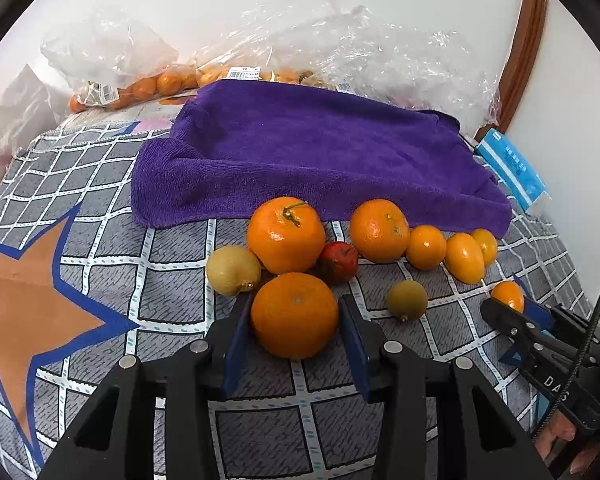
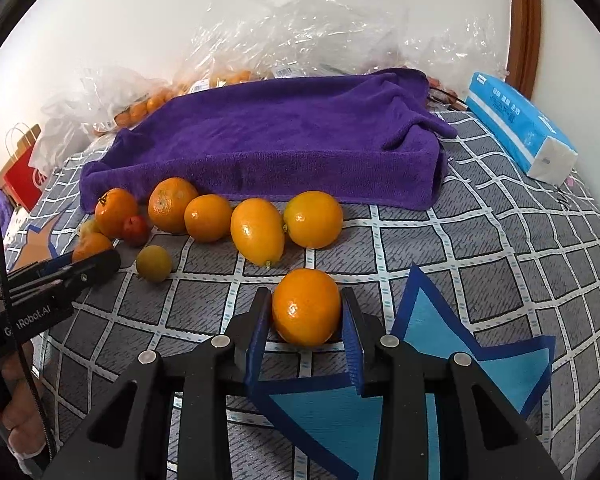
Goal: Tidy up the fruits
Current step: 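Close the left tool on the large orange while the right tool grasps a medium orange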
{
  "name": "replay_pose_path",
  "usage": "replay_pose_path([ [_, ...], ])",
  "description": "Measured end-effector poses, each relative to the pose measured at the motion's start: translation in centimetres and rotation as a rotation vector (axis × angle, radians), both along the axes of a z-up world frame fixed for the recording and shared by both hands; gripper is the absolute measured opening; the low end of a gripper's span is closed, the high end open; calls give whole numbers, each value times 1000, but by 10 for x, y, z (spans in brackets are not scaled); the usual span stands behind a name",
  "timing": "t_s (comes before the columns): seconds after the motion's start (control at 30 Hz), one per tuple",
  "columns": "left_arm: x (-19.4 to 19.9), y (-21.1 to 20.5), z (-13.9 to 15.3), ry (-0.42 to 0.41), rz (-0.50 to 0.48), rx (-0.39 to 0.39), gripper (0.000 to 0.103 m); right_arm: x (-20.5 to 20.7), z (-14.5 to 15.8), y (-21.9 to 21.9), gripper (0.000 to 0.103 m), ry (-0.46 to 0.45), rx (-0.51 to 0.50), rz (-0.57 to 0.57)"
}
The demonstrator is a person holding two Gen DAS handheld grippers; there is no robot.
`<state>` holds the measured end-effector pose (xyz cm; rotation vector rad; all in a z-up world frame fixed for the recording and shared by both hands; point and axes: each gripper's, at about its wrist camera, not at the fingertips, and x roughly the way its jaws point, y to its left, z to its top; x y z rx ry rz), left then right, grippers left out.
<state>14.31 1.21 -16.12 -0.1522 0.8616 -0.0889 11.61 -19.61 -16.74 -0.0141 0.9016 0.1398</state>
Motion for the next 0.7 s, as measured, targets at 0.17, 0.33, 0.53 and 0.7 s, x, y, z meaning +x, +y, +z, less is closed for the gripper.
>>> replay_pose_path([
  [0.17,-2,14,0,-16,-47,-141,39,0,-1,6,33,-4,-59,1],
  [0.33,-5,17,0,-27,-51,-175,39,-2,1,8,32,-16,-69,0],
  [0.53,-11,12,3,-52,-72,-170,39,-6,4,5,32,-39,-61,-16],
  [0.7,-19,17,13,-57,-44,-169,39,-14,12,8,32,-60,-60,-23],
])
